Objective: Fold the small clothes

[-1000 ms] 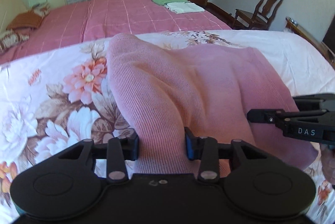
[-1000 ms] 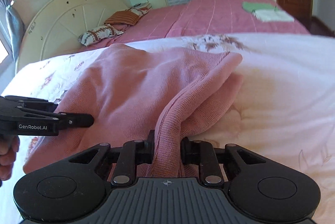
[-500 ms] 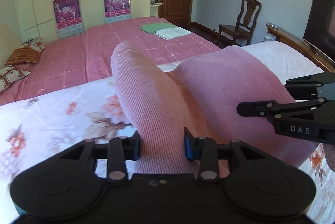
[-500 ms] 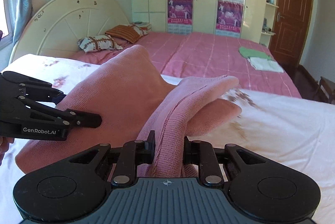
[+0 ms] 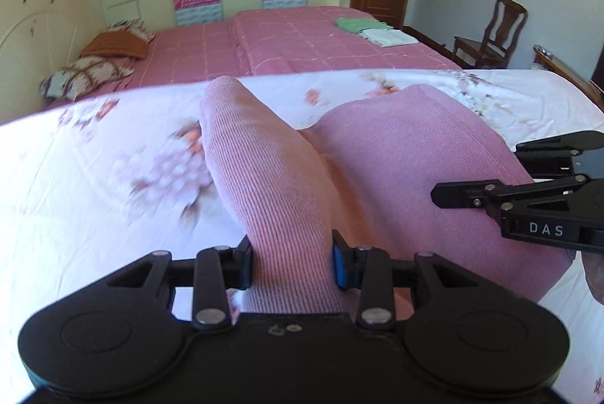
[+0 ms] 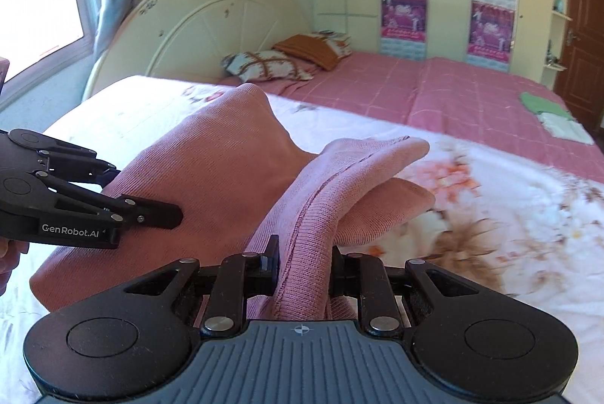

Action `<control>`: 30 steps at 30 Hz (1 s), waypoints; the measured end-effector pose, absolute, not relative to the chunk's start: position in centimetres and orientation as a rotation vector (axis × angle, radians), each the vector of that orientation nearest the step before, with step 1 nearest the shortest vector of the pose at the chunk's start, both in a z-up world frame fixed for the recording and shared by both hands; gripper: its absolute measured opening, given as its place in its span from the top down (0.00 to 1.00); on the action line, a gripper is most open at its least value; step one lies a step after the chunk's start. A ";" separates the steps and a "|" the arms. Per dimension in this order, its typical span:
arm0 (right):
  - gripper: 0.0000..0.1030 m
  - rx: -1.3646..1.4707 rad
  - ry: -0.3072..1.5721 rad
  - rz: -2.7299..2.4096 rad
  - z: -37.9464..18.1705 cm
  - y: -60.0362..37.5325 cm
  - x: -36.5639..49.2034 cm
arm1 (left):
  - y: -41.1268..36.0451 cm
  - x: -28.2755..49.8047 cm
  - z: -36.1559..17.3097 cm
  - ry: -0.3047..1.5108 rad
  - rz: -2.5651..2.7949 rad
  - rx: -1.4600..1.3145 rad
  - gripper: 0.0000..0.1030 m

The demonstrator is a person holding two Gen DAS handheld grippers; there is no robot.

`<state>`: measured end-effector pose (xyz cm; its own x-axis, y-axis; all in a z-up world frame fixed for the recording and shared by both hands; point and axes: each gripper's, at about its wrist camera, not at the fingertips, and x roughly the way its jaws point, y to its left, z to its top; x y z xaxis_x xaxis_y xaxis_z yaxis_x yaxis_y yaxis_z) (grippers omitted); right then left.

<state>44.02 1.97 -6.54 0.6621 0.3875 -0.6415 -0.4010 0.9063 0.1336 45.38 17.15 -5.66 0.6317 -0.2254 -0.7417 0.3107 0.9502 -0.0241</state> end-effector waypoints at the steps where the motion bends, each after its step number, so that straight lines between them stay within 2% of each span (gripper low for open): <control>1: 0.80 -0.020 0.731 0.455 -7.1 2.7 44.2 | 18.0 45.2 -6.1 0.842 -0.304 0.092 0.65; 6: 0.80 -0.009 0.788 0.454 -9.3 4.2 43.3 | 20.6 45.5 -8.9 0.904 -0.320 0.013 0.61; 8: 0.80 0.006 0.827 0.426 -10.4 3.6 43.2 | 21.2 45.5 -9.8 0.897 -0.303 -0.014 0.44; 9: 0.79 0.028 0.852 0.412 -11.3 2.9 43.3 | 22.4 45.4 -10.5 0.890 -0.298 -0.035 0.41; 10: 0.79 0.054 0.872 0.402 -12.2 2.4 43.5 | 22.9 45.4 -10.8 0.884 -0.294 -0.055 0.33; 11: 0.72 0.064 0.883 0.394 -12.9 2.1 43.6 | 23.3 45.4 -11.1 0.878 -0.291 -0.070 0.27; 12: 0.66 0.058 0.870 0.375 -13.3 1.9 43.5 | 23.8 45.3 -11.3 0.875 -0.294 -0.085 0.25; 13: 0.56 0.049 0.854 0.362 -13.5 1.8 43.3 | 24.3 45.2 -11.3 0.869 -0.299 -0.098 0.23; 14: 0.50 0.054 0.850 0.354 -13.6 1.5 43.2 | 24.9 45.0 -11.0 0.857 -0.306 -0.110 0.22; 15: 0.49 0.072 0.855 0.347 -13.4 1.2 43.1 | 25.7 44.7 -10.6 0.841 -0.308 -0.120 0.22; 16: 0.48 0.088 0.857 0.338 -13.0 0.7 43.0 | 26.4 44.3 -10.0 0.811 -0.311 -0.127 0.26; 17: 0.48 0.102 0.842 0.319 -12.5 0.1 42.9 | 26.9 44.1 -9.2 0.770 -0.303 -0.127 0.37; 18: 0.49 0.118 0.800 0.298 -11.3 -0.5 42.2 | 27.3 44.1 -8.5 0.735 -0.300 -0.127 0.41; 19: 0.49 0.127 0.763 0.289 -10.6 -1.1 42.1 | 27.4 44.5 -7.8 0.715 -0.306 -0.128 0.46; 20: 0.55 0.129 0.726 0.281 -9.8 -1.4 42.0 | 27.2 44.9 -7.3 0.698 -0.318 -0.128 0.47; 21: 0.63 0.124 0.694 0.279 -9.0 -1.4 42.3 | 26.8 45.5 -7.0 0.692 -0.341 -0.128 0.47; 22: 0.77 0.113 0.678 0.283 -8.6 -1.2 42.8 | 26.2 46.2 -6.9 0.699 -0.368 -0.125 0.47; 23: 0.82 0.102 0.679 0.297 -8.5 -0.8 43.4 | 25.2 46.9 -7.1 0.712 -0.393 -0.109 0.48; 27: 0.84 0.027 0.752 0.330 -9.7 1.4 45.7 | 22.0 48.9 -10.1 0.822 -0.400 0.000 0.48; 29: 0.84 -0.032 0.850 0.300 -12.0 1.8 46.7 | 21.5 48.5 -11.2 0.803 -0.403 0.041 0.44; 30: 0.84 -0.043 0.840 0.295 -12.6 1.5 46.7 | 21.7 48.1 -11.4 0.790 -0.411 0.044 0.43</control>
<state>46.73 1.51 -12.64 0.6293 0.2404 -0.7390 -0.2738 0.9586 0.0786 48.15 21.65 -11.40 0.6294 -0.3422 -0.6977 0.3746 0.9202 -0.1133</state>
